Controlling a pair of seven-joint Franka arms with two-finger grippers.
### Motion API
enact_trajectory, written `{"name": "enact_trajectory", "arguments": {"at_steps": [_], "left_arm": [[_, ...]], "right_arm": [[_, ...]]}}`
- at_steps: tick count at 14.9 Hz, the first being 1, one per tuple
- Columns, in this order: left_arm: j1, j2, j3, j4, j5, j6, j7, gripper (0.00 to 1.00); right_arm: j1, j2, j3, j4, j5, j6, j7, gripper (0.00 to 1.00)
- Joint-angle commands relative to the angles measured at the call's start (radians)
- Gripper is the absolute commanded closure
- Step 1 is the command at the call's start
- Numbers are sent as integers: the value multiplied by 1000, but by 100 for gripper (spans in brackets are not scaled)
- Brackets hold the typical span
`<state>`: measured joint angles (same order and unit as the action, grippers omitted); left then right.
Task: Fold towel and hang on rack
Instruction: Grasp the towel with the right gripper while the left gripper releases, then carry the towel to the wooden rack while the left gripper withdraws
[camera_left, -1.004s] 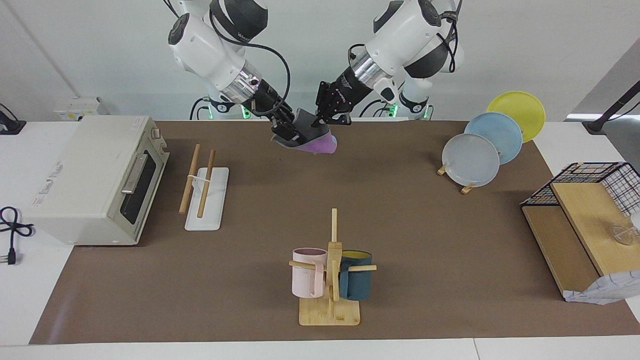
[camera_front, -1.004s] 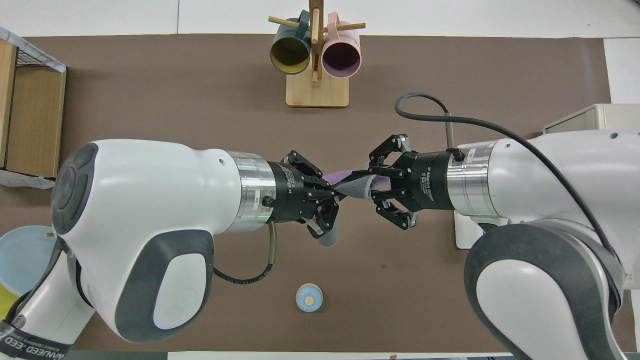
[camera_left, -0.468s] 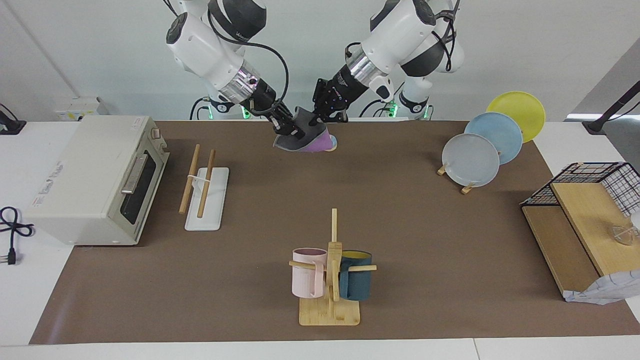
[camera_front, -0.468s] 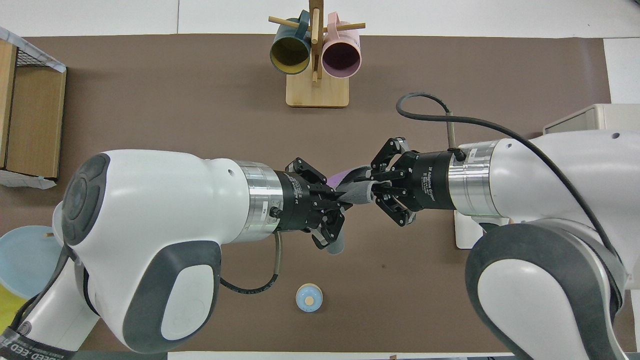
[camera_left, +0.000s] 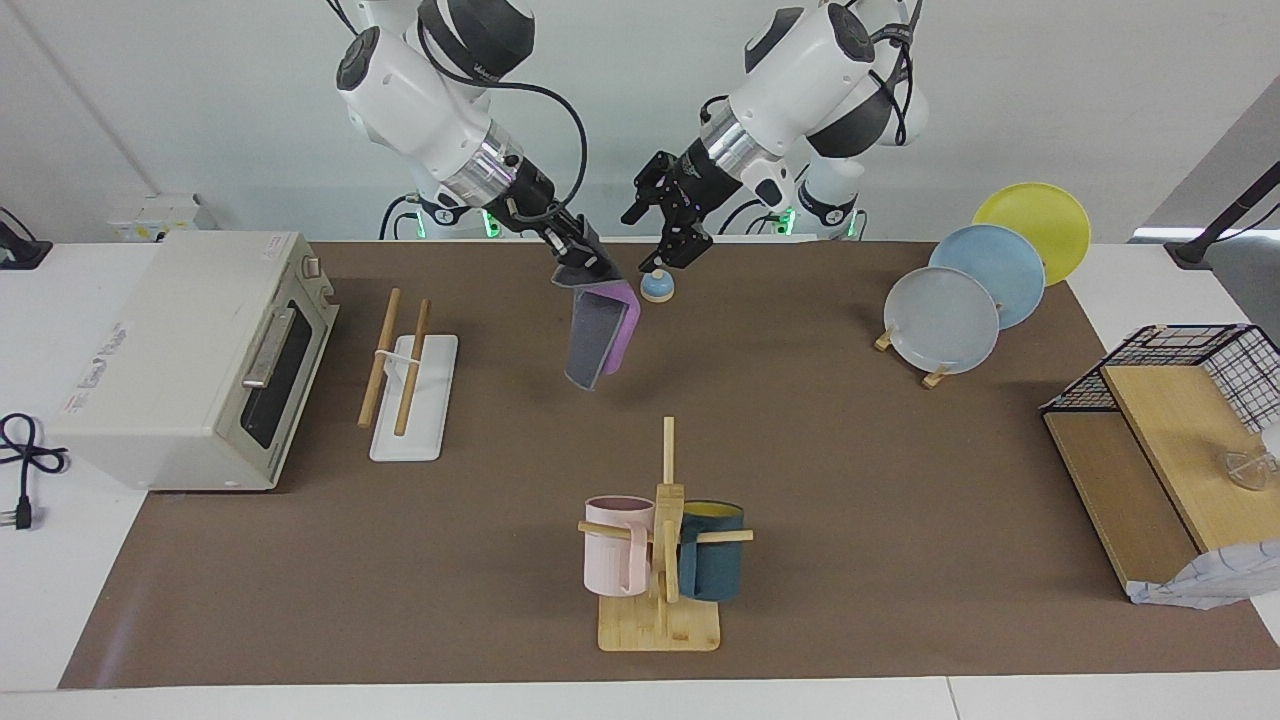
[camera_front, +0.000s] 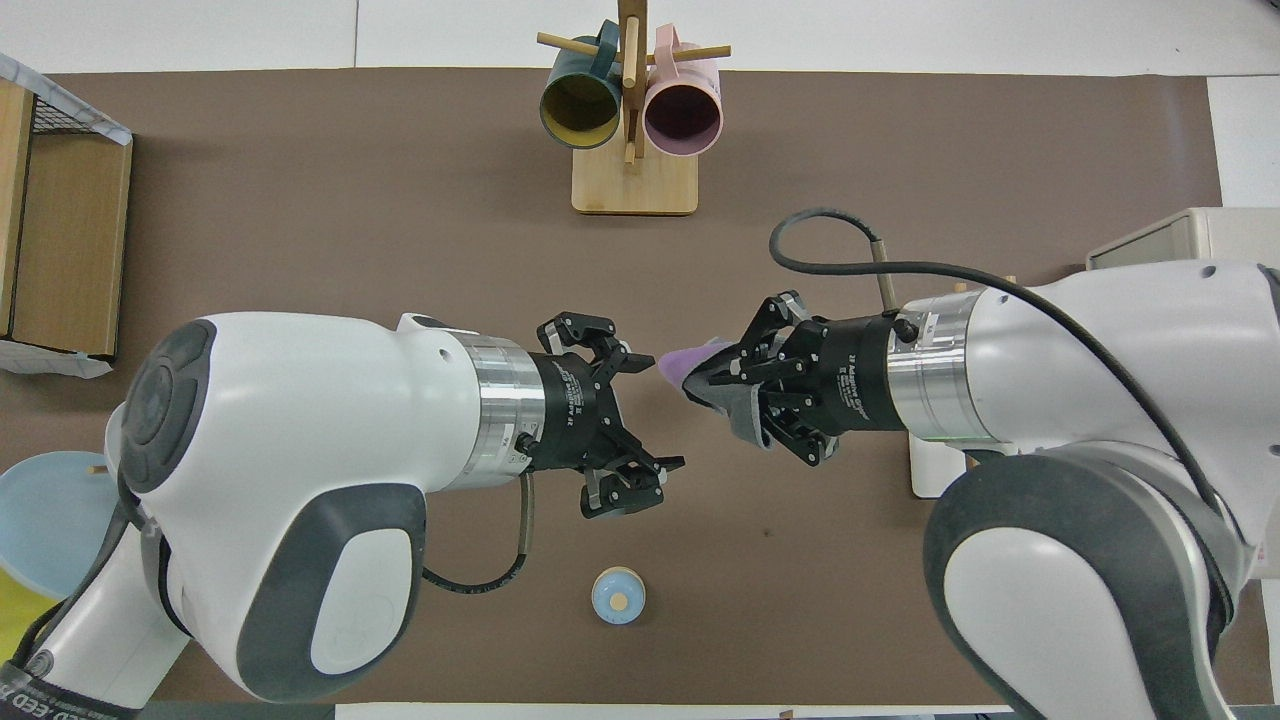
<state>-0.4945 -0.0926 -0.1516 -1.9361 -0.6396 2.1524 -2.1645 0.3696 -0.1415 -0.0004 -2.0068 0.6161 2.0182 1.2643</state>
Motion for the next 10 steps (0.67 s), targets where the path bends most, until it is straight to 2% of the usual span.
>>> {"name": "enact_trajectory", "arguments": {"at_steps": [1, 5, 8, 10], "left_arm": [[56, -61, 1, -72, -2, -20, 128, 0], [146, -61, 3, -70, 31, -97, 316, 0], [209, -61, 3, -69, 96, -134, 476, 0], [243, -59, 4, -69, 147, -143, 614, 0]], "right_arm": [[-11, -56, 0, -61, -200, -81, -242, 100], [-109, -110, -3, -188, -390, -64, -607, 100], [-149, -110, -3, -188, -508, -78, -668, 100], [-197, -110, -13, -188, -529, -75, -729, 100]]}}
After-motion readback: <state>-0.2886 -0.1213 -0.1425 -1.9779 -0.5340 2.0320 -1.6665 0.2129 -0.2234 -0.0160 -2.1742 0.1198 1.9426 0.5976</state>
